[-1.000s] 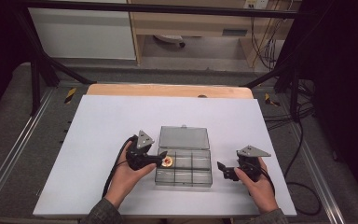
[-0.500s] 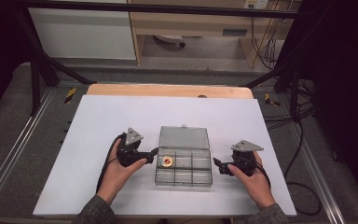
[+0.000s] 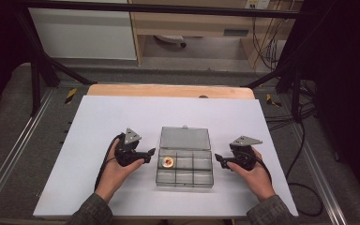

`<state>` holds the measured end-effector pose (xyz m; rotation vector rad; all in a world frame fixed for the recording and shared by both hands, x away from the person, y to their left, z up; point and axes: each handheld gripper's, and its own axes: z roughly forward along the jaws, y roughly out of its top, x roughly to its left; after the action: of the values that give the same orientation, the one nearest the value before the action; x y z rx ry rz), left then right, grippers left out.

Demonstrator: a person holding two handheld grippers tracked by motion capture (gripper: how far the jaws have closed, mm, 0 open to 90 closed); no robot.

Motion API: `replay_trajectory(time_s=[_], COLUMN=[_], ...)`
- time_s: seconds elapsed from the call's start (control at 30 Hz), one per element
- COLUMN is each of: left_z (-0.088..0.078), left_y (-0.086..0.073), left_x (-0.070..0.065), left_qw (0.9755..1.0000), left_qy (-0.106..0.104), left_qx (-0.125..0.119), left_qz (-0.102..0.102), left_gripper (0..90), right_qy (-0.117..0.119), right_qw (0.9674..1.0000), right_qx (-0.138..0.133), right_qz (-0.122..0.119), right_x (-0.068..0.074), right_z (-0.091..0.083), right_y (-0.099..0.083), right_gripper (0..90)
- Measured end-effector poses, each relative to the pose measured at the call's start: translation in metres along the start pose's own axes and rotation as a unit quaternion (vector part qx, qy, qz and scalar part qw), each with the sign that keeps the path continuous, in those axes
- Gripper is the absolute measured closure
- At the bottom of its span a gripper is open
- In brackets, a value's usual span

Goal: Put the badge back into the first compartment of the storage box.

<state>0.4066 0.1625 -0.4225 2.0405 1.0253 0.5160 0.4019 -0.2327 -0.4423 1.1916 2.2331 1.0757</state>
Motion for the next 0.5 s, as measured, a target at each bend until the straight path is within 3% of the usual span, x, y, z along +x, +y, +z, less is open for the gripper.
replay_trajectory(time_s=[0.2,0.5], left_z=[0.007,0.018], left_y=[-0.002,-0.002], left_x=[0.004,0.002], left_qw=[0.9999,0.9998], left_qy=[0.0,-0.001], left_qx=[0.012,0.018], left_qz=[0.002,-0.001], left_gripper=[29.6,58.2], right_qy=[0.01,0.026], right_qw=[0.9997,0.9986], right_qx=[0.013,0.023], right_qz=[-0.018,-0.04], right_x=[-0.004,-0.007], right_z=[0.007,0.017], right_y=[0.003,0.011], right_gripper=[46.1,81.6])
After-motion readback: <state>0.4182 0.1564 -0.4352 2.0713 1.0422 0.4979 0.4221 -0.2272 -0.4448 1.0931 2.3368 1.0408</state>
